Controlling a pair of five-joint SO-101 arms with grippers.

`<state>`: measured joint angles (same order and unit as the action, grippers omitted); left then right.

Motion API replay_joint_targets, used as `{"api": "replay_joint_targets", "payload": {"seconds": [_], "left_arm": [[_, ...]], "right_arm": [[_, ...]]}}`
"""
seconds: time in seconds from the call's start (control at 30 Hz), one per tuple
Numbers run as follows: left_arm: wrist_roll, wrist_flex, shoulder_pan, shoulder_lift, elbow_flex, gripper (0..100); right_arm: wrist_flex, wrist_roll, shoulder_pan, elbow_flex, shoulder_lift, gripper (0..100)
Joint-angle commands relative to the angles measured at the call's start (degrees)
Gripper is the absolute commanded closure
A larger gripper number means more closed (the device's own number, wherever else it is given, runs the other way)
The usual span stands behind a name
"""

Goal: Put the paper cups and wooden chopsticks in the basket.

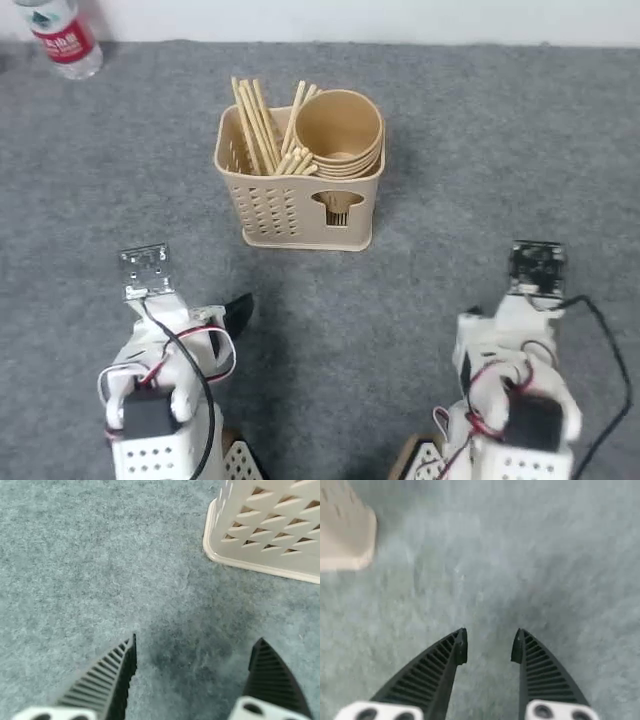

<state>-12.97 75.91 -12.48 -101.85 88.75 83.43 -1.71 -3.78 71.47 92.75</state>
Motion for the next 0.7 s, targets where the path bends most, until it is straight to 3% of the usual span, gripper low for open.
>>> {"api": "replay_joint_targets", "payload": {"seconds": [0.0,0.1,0.23,0.3,0.47,0.57,0.67], "left_arm": [[-0.62,-3.52,0.18,0.44,4.79,66],[0.18,-3.60,0.18,0.44,4.88,66],[9.93,-3.60,-0.44,0.44,5.05,66],[12.04,-3.60,-3.87,0.44,5.05,68],[7.47,-3.69,-8.26,0.35,5.41,83],[6.77,-3.69,-7.47,0.35,5.41,97],[6.68,-3.69,-6.77,0.35,5.41,99]], "right_arm": [[-1.98,0.44,1.71,6.86,-1.36,83.7],[-3.82,0.53,2.07,9.49,-1.36,83.7],[-5.93,0.26,2.15,12.66,-1.36,83.7],[-8.57,0.18,1.89,15.47,-1.36,83.5],[-15.96,0.18,2.15,22.95,-1.36,83.6],[-13.76,0.18,2.24,22.68,-1.36,83.7],[-12.97,0.35,2.07,22.51,-1.36,83.7]]}}
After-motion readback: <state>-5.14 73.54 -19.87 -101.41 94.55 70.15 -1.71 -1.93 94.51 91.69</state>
